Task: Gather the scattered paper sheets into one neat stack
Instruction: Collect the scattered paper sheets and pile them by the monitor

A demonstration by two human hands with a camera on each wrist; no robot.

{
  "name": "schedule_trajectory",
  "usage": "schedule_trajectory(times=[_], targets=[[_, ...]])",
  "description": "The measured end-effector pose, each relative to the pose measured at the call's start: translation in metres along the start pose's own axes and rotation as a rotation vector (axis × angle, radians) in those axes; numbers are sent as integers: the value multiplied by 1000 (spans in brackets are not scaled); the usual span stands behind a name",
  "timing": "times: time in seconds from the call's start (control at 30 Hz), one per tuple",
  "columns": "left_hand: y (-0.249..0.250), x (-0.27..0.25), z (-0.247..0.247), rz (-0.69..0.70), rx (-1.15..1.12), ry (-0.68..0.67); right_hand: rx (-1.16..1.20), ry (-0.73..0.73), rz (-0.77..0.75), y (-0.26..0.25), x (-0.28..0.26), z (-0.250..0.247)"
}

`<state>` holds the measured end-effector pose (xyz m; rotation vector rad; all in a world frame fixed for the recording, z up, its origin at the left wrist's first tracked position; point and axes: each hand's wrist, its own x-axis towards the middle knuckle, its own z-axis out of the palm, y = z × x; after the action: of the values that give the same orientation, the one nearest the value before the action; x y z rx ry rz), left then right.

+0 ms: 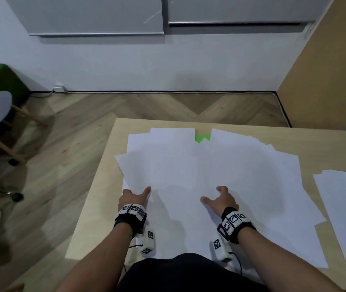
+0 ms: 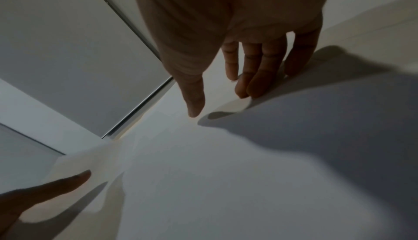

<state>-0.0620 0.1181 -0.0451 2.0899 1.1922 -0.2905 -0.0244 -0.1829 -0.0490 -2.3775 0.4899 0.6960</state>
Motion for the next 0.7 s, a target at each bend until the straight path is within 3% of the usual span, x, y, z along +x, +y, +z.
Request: schedule_trajectory(times=[0.4, 0.6, 0.7], targets=[[23, -8, 1, 209, -366, -85, 148, -38, -11, 15, 6, -4], [24, -4, -18, 165, -594, -107, 144, -15, -48, 15, 6, 1], [26, -4, -26, 158, -600, -98, 110, -5, -66, 16, 7, 4]])
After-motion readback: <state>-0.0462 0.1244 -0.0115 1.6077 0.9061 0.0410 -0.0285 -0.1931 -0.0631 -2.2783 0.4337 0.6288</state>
